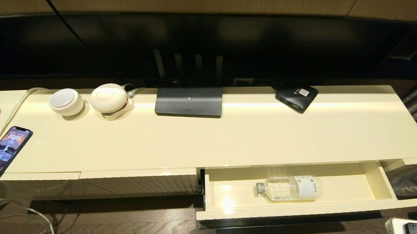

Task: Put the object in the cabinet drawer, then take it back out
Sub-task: Open the drawer

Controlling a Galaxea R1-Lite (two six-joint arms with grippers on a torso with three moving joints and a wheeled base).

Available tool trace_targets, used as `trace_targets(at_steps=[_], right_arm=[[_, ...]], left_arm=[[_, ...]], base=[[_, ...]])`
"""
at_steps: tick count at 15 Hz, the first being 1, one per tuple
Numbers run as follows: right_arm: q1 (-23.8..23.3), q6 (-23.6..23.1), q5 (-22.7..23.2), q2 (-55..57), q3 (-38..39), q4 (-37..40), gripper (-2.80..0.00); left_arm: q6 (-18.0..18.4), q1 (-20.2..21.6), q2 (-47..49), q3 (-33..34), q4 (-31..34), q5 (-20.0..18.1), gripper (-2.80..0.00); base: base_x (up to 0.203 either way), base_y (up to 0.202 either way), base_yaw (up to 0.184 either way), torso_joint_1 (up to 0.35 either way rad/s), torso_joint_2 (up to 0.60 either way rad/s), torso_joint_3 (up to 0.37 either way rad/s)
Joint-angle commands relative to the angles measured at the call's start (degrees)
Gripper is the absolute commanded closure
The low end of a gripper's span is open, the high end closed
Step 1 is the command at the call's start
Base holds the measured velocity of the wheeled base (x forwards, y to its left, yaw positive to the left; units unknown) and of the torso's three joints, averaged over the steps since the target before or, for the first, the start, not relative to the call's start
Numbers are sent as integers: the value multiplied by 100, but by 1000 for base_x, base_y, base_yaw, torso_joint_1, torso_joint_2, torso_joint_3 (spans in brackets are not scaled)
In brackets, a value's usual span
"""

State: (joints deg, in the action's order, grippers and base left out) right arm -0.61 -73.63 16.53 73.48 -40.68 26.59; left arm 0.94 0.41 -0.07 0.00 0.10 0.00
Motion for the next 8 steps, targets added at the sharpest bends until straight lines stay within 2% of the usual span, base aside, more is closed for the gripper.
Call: trace_targets(at_steps=[1, 4, 6, 8], right_arm=[[222, 634, -21, 590, -314, 12, 0], [596, 1941, -362, 1219, -850, -2, 0], [831, 2566, -535, 1558, -1149, -4, 0], [949, 2866, -638, 1679, -1288, -8, 0]], left_arm=[[3, 5, 7, 18, -1, 0, 0], [3, 11, 7, 18, -1, 0, 0], [3, 2, 7, 18, -1, 0, 0], [3, 2, 7, 18, -1, 0, 0]], base=[[0, 0, 0, 0, 0, 0], [0, 0, 0, 0, 0, 0], [0, 0, 0, 0, 0, 0], [0, 0, 0, 0, 0, 0]])
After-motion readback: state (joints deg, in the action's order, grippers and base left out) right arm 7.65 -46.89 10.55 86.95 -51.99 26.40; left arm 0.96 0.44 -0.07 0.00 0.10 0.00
